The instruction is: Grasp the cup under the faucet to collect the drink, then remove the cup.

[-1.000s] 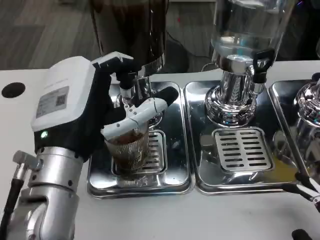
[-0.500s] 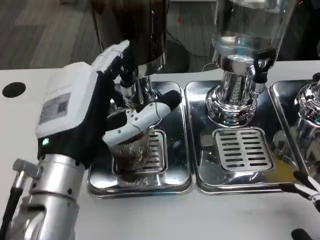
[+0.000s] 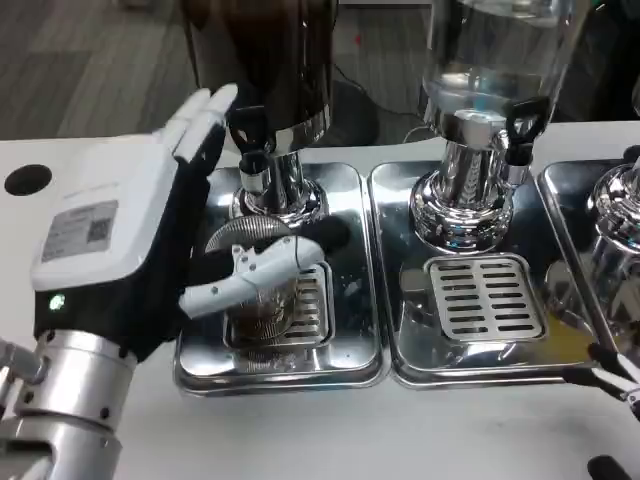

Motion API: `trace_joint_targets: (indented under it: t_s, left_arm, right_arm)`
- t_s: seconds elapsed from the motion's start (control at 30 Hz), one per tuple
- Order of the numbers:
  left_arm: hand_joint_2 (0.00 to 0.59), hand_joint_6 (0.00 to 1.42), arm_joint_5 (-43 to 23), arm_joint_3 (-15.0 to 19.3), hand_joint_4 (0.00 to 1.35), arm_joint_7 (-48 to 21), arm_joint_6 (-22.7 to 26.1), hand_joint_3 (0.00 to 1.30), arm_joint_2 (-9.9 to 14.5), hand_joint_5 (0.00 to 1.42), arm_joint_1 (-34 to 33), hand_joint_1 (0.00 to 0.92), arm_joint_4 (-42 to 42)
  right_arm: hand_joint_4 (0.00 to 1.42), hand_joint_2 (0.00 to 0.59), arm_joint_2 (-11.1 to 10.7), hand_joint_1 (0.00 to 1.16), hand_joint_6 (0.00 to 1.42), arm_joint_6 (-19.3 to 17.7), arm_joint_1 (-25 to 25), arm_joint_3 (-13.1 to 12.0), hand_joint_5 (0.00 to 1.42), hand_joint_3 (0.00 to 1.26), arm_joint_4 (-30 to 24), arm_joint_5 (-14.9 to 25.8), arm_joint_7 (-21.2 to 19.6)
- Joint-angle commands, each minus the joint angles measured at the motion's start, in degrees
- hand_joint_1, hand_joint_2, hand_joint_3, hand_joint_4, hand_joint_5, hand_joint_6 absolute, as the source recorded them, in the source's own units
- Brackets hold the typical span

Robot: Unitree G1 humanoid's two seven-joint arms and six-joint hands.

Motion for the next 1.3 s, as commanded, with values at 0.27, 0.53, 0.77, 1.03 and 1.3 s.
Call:
trace_joint_targets:
  t_s: [0.27, 0.53, 0.77, 1.03, 1.3]
  left_arm:
    - [0.019, 0.58, 8.34, 2.77, 0.04, -1.69, -3.87, 0.15, 1.53, 0.18, 17.09, 0.000, -8.78]
    - [0.019, 0.58, 4.92, 9.90, 0.04, 2.56, -8.85, 0.15, 0.45, 0.18, 30.15, 0.000, -10.25]
    - [0.019, 0.57, 0.36, 16.35, 0.04, 6.34, -13.73, 0.15, -0.46, 0.18, 37.40, 0.000, -8.75]
    - [0.027, 0.57, -3.64, 20.97, 0.04, 8.41, -18.33, 0.14, -1.11, 0.18, 40.59, 0.000, -6.85]
    - [0.029, 0.54, -7.29, 25.90, 0.04, 10.34, -22.56, 0.14, 1.08, 0.17, 37.50, 0.000, -0.33]
  right_arm:
    - [0.08, 0.229, -0.24, 0.59, 0.08, 6.59, -1.91, 0.70, 0.12, 0.21, -2.53, 10.40, 5.63]
    - [0.09, 0.185, -0.46, 0.64, 0.10, 16.61, -6.26, 1.88, 0.14, 0.21, -7.25, 13.56, 9.75]
    - [0.09, 0.177, -0.32, 0.63, 0.08, 23.93, -14.46, 5.52, 0.13, 0.20, -8.21, 9.17, 12.06]
    - [0.09, 0.150, 1.46, 0.64, 0.08, 28.89, -19.81, 8.11, 0.12, 0.18, -10.14, 3.95, 10.48]
    - [0.09, 0.141, 3.67, 0.64, 0.08, 31.65, -24.76, 10.06, 0.12, 0.18, -9.37, 0.11, 8.91]
